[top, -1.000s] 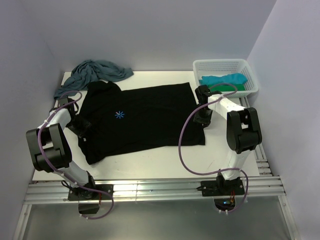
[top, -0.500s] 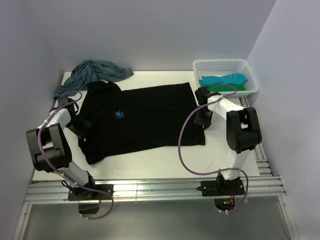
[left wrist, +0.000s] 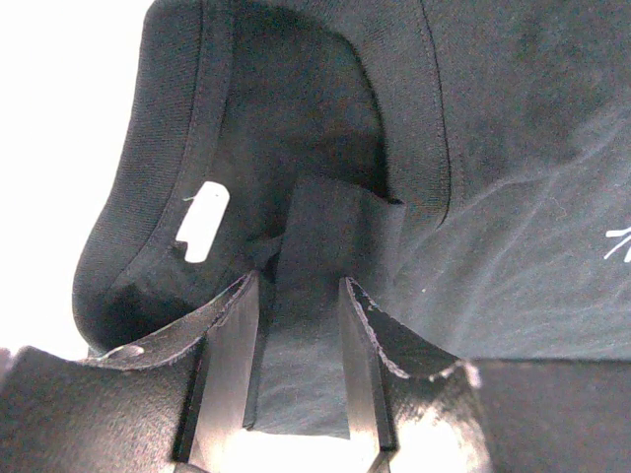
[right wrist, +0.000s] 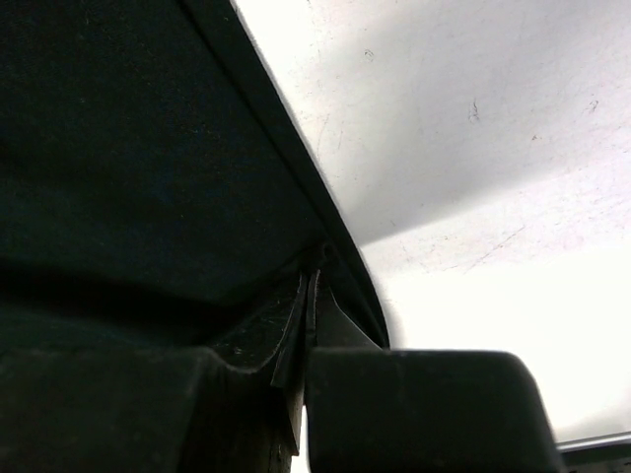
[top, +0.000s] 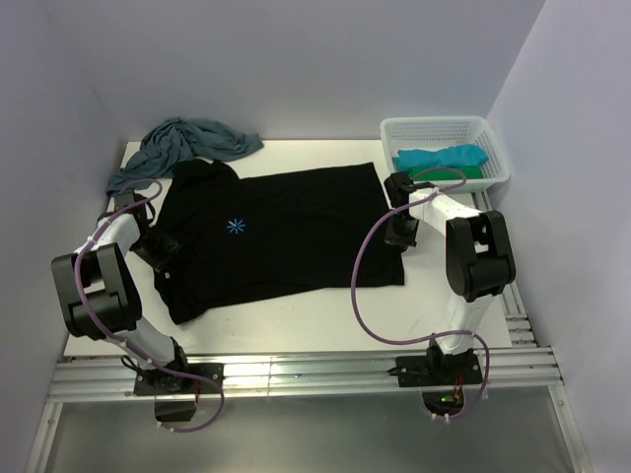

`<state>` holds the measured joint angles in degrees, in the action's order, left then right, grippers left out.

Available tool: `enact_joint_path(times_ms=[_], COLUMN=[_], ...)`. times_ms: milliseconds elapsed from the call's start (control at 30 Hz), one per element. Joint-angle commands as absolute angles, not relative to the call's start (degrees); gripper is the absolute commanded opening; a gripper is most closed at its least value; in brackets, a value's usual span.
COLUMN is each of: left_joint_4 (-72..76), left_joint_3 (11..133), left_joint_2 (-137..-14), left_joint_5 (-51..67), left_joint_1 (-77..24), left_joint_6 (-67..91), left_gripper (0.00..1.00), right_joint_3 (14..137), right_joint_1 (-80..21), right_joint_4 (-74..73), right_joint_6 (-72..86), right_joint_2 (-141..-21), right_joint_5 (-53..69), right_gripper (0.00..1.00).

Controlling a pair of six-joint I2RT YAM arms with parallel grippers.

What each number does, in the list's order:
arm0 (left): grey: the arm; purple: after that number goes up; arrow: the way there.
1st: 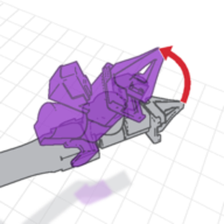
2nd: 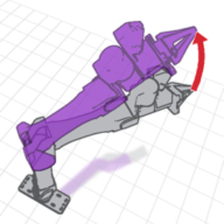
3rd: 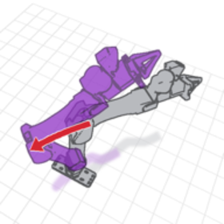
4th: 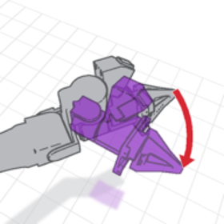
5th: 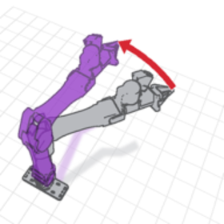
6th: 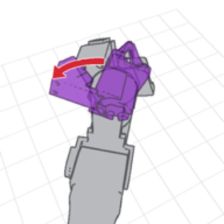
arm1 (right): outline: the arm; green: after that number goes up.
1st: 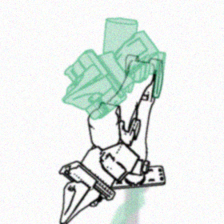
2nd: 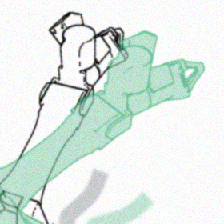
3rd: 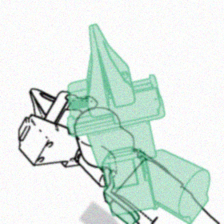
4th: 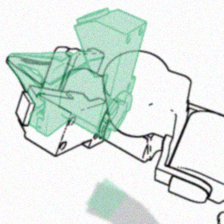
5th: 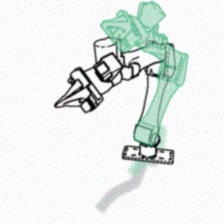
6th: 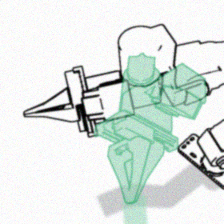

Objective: Roll the t-shirts
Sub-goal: Fold the tshirt

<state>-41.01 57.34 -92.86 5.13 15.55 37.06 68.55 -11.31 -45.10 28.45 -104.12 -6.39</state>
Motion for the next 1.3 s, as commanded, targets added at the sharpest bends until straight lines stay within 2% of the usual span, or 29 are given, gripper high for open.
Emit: enact_joint_path(times_ms=[0, 467, 567, 600, 633, 800, 1267], left_joint_4=[-41.0, -38.6, -38.0, -38.1, -38.1, -39.7, -51.3], left_joint_3=[56.8, 56.2, 56.4, 56.5, 56.6, 58.1, 64.7], left_joint_2=[-91.8, -92.5, -93.2, -93.3, -93.3, -92.4, -81.2], left_joint_5=[6.1, 5.8, 5.6, 5.5, 5.4, 4.7, 3.5], left_joint_1=[15.4, 15.4, 15.4, 15.4, 15.4, 15.3, 15.3], left_joint_6=[36.1, 35.6, 35.6, 35.6, 35.6, 35.5, 39.0], left_gripper=[0.44, 0.42, 0.30, 0.21, 0.17, 0.00, 0.00], right_joint_3=[68.3, 65.6, 65.7, 65.7, 65.8, 66.1, 66.9], right_joint_1=[-10.8, -10.9, -10.9, -10.9, -10.9, -10.9, -10.9], right_joint_4=[-44.3, -43.5, -43.5, -43.7, -43.7, -43.8, -43.7], right_joint_6=[28.6, 28.4, 28.0, 28.0, 28.0, 28.0, 27.7], right_joint_2=[-101.3, -96.5, -96.5, -96.4, -96.3, -96.6, -92.9], right_joint_5=[-6.9, -5.3, -5.4, -5.4, -5.4, -5.4, -5.8], right_gripper=[0.00, 0.00, 0.00, 0.00, 0.00, 0.00, 0.00])
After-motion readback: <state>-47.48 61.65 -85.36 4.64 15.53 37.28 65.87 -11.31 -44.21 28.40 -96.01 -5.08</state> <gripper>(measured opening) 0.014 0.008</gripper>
